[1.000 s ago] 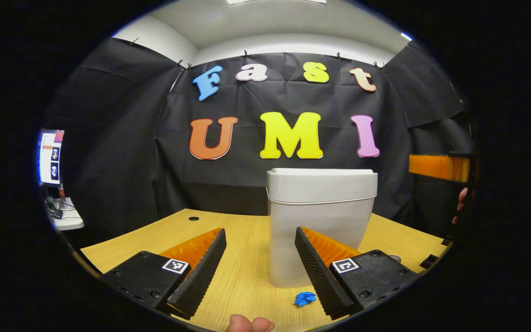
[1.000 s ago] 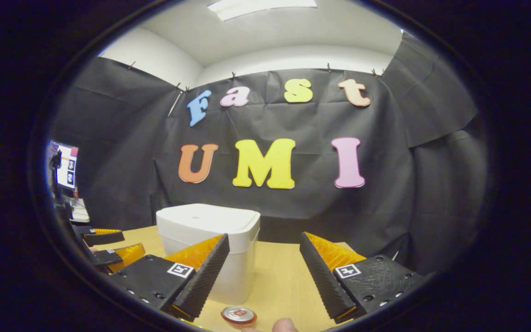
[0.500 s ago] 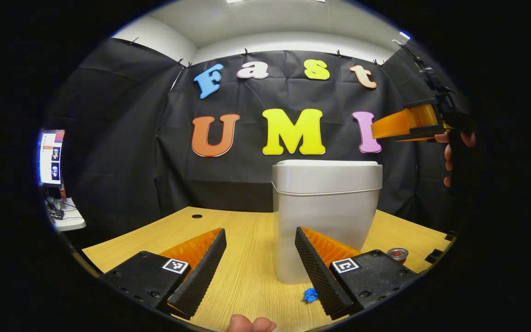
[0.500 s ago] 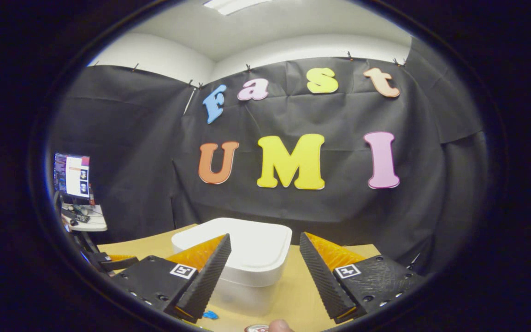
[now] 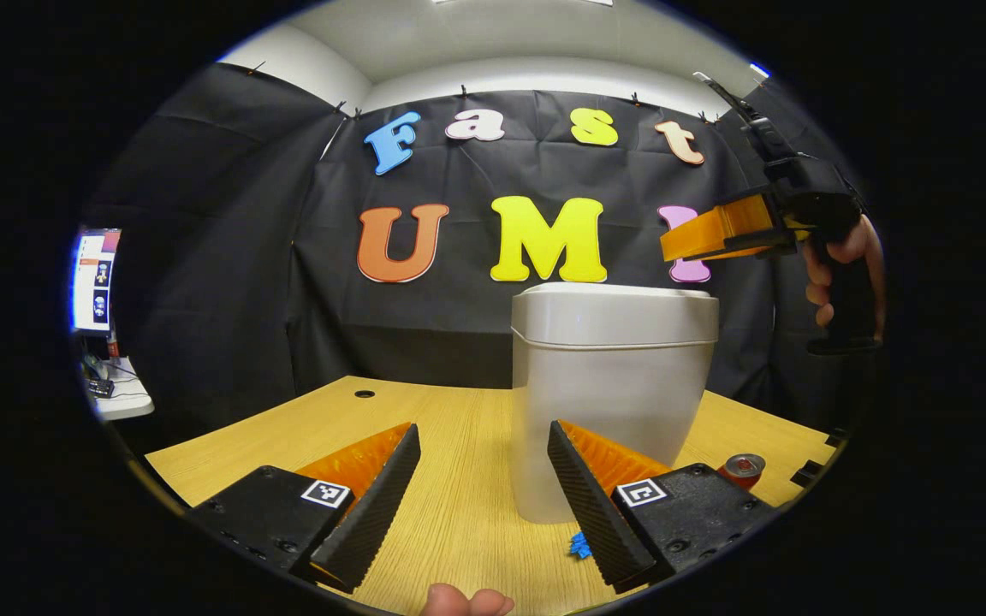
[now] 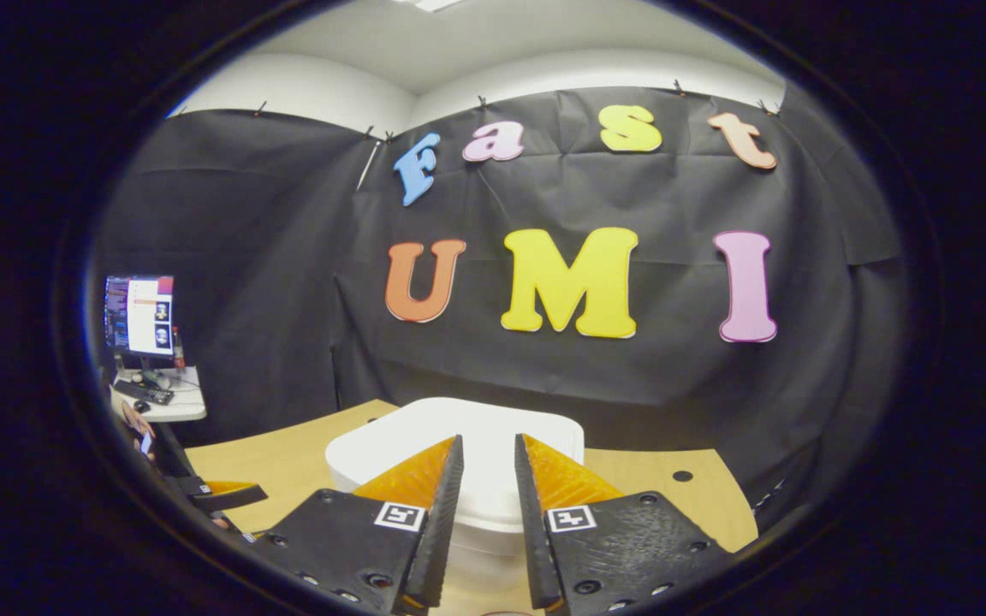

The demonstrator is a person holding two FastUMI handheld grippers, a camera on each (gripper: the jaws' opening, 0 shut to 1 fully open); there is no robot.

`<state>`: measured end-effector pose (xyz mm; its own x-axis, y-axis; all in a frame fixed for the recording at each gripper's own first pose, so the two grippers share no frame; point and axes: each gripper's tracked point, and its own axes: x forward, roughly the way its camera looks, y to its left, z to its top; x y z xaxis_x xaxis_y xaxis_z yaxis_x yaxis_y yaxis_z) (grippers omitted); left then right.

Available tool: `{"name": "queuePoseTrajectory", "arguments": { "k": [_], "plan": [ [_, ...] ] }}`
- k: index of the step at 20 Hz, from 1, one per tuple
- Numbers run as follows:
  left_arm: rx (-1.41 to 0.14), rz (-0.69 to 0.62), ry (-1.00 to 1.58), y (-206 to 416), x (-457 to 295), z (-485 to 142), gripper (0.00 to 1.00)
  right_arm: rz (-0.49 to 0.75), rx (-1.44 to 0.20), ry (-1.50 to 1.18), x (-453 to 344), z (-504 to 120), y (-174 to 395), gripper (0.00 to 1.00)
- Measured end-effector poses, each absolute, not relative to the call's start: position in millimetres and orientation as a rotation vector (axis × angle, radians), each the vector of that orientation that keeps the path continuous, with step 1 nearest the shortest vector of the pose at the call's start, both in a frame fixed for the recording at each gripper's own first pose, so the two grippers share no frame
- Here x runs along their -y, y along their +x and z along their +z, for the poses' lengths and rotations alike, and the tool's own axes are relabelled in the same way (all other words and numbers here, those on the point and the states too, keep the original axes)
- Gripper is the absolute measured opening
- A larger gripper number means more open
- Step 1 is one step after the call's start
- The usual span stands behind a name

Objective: Press the lid of the desktop garbage bin to open it, pick up the crumpled paper on the desktop and throw it into the bin, then pick up the pop can on the desktop and drop it into the bin, and finally close the garbage bin lid.

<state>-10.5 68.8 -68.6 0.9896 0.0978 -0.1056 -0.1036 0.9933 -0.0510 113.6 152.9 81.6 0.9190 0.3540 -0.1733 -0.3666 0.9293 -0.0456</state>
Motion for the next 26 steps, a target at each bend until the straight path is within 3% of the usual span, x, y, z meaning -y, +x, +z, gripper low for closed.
{"name": "queuePoseTrajectory", "arguments": {
  "k": [2,3,16,21,22,23,24,26],
  "plan": [
    [-0.108,0.098,-0.051,-10.5,-68.7,-70.8,0.97,0.382,-0.186,-0.066,-159.8,75.0,110.2,0.07],
    [-0.108,0.094,-0.053,-11.2,-68.8,-71.5,0.97,0.391,-0.201,-0.056,-162.7,68.8,116.9,0.0],
    [-0.136,0.073,-0.076,-6.3,-65.6,-85.6,0.97,0.463,-0.339,-0.043,-173.6,41.0,122.9,0.01],
    [-0.158,0.061,-0.07,-5.2,-55.4,-94.7,0.97,0.414,-0.214,-0.071,-170.1,63.7,119.6,0.01],
    [-0.158,0.065,-0.068,-5.6,-55.5,-94.7,0.97,0.419,-0.188,-0.083,-171.5,68.9,116.2,0.07],
    [-0.156,0.068,-0.067,-5.6,-56.3,-95.0,0.97,0.417,-0.148,-0.072,-171.2,76.9,113.4,0.23],
    [-0.152,0.07,-0.066,-5.7,-55.1,-94.0,0.97,0.417,-0.099,-0.053,-170.3,93.2,110.5,0.22],
    [-0.148,0.069,-0.073,-5.5,-53.3,-92.6,0.97,0.382,-0.003,-0.023,-155.1,121.7,106.5,0.5]
  ]
}}
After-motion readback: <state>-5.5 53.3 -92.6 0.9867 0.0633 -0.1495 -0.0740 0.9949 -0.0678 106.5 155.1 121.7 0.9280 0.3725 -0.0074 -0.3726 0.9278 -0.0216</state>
